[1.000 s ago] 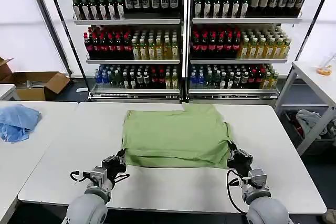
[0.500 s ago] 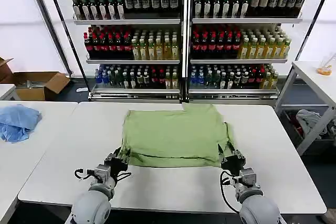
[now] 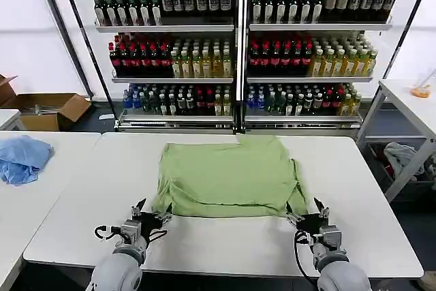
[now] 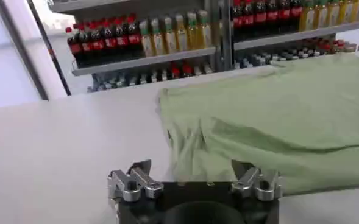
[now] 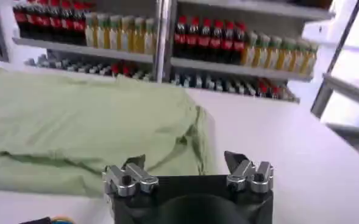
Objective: Fold and organize the clothes.
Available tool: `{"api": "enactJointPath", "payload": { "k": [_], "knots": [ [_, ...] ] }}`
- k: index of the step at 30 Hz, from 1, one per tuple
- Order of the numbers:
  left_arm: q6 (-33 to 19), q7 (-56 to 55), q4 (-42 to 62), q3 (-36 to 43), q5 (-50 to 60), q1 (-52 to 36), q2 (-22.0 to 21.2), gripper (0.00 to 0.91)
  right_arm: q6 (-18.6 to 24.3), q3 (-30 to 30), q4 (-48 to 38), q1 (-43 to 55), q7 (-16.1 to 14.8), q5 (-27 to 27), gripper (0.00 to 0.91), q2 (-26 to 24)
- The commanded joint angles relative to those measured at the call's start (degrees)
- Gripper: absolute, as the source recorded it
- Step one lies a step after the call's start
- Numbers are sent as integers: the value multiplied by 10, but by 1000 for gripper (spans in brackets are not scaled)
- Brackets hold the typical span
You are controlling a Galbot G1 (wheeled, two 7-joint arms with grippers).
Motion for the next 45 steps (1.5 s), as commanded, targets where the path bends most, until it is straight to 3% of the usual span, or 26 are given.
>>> {"api": "enactJointPath", "payload": {
  "k": [1,21,34,38,39,40,45],
  "knots": [
    [-6,1,8,0,0,0,0,30,-22,1,-15,-5,3,37,0,4],
    [-7,6,-16,-4,-13,37,-1,30,4,13,36,-52,-7,11,0,-4],
    [-8,7,-160,-46,-5,175,2,30,18,58,179,-239,-13,-40,0,-7],
    [-10,7,-160,-61,-7,183,10,30,27,77,183,-249,-6,-48,20,-5],
    [-10,7,-158,-63,-8,181,11,30,24,82,177,-232,-1,-48,574,-4],
    [-11,7,-154,-65,-8,179,14,30,19,85,168,-214,6,-47,907,-4],
    [-11,7,-137,-77,-13,165,27,30,-1,83,127,-117,14,-25,907,-15]
  ]
}}
